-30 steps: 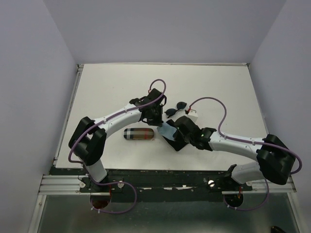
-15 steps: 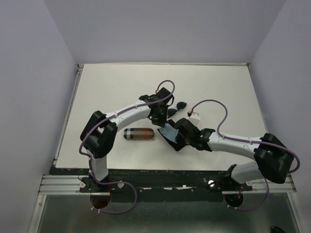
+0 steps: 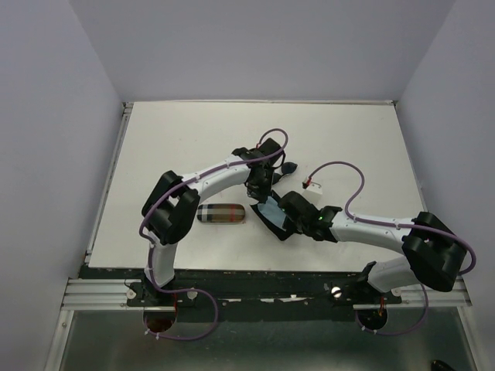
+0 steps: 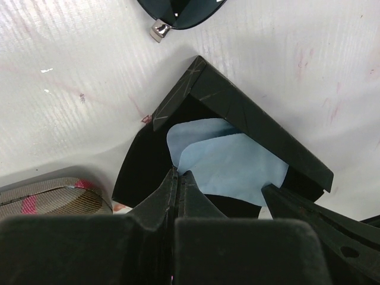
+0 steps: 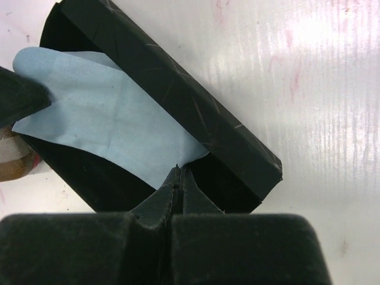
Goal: Organize the sunglasses
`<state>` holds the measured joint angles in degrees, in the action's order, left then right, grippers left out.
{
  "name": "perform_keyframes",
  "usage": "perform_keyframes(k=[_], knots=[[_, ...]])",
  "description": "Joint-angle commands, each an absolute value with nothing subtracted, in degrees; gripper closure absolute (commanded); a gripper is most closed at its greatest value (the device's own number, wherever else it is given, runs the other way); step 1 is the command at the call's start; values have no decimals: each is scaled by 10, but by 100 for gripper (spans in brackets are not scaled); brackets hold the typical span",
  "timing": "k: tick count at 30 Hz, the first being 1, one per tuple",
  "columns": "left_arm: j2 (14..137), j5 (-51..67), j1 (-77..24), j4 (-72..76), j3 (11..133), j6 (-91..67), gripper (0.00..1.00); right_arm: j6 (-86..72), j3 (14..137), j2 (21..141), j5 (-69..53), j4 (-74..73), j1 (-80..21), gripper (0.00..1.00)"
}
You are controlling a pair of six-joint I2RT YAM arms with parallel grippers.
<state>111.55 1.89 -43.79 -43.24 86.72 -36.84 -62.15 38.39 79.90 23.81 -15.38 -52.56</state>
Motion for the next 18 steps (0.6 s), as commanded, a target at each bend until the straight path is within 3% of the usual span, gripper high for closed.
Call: perform_keyframes(k=[1,18], knots=[[1143,-13,-447,-474,910,-360,100,-642,385,797,276,-180,-528,99],[1216,-33,-457,-539,999,-359,100,-644,392,809,291,-186,-529,99]])
